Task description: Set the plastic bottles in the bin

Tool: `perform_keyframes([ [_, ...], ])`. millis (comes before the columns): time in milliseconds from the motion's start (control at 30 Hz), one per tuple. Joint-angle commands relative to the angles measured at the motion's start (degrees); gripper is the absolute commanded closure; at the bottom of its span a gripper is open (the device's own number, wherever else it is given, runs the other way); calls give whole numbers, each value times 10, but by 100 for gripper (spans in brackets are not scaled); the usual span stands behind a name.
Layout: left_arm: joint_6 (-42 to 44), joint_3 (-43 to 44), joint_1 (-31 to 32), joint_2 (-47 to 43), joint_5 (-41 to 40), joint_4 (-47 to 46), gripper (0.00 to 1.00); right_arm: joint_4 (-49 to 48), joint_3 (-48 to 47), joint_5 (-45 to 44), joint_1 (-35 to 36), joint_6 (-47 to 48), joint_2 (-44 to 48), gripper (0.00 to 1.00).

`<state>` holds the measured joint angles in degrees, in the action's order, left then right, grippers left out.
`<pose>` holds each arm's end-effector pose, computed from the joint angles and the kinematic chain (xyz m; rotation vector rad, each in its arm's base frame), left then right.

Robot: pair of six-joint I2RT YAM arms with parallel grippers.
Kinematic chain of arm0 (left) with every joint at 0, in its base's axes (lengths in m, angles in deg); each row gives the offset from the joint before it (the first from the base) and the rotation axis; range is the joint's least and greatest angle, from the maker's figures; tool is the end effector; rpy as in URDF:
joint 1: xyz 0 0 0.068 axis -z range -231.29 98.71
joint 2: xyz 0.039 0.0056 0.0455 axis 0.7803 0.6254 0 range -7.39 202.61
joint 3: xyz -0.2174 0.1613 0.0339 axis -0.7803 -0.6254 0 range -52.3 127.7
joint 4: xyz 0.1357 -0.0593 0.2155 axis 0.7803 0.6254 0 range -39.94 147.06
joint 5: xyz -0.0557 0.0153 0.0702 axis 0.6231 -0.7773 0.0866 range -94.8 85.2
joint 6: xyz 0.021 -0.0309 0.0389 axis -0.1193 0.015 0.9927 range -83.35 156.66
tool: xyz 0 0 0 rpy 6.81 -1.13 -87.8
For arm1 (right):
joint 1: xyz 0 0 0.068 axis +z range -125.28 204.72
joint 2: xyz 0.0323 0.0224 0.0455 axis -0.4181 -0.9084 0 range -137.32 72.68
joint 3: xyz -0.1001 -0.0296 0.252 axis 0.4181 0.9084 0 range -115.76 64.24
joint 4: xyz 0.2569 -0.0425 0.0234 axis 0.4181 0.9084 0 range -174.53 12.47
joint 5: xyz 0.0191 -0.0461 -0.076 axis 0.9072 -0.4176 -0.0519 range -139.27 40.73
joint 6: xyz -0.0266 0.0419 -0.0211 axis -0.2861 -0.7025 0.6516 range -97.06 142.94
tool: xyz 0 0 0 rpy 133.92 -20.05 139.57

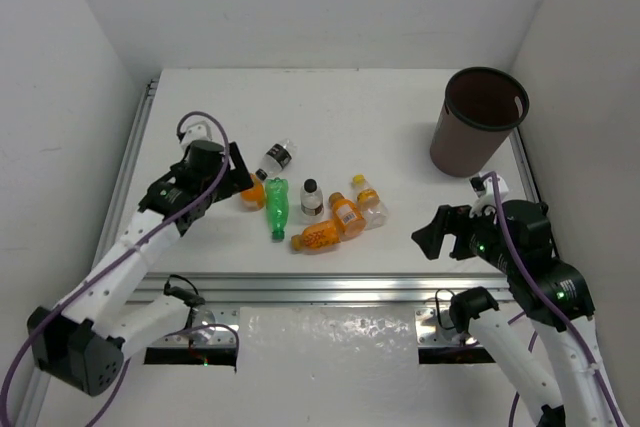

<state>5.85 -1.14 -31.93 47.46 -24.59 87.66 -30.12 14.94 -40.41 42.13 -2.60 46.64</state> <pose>0.1901 -0.0539 0.3026 -0.3984 2.2061 -0.0757 0.0724 0.0284 0.3248 0.0592 2.1669 0.6034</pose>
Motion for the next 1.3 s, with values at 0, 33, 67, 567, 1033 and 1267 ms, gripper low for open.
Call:
perform_keyframes([
  [0, -28, 35, -4, 66, 28, -40, 0, 1, 4, 20, 3, 7, -5, 1],
  [33, -33, 40, -4, 88, 28, -46, 0, 2, 8, 18, 2, 5, -2, 1],
  [67, -36, 54, -4, 130, 27, -53, 0, 3, 10, 12, 3, 1, -1, 1],
  [567, -41, 97, -4, 296, 0, -65, 26, -3, 53, 9, 3, 3, 11, 1],
  [1033, -38, 85, 8, 290, 19, -61, 57, -10, 61, 11, 3, 1, 16, 1],
  [1267, -43, 79, 8, 265, 2, -21, 100, -21, 65, 35, 3, -2, 12, 1],
])
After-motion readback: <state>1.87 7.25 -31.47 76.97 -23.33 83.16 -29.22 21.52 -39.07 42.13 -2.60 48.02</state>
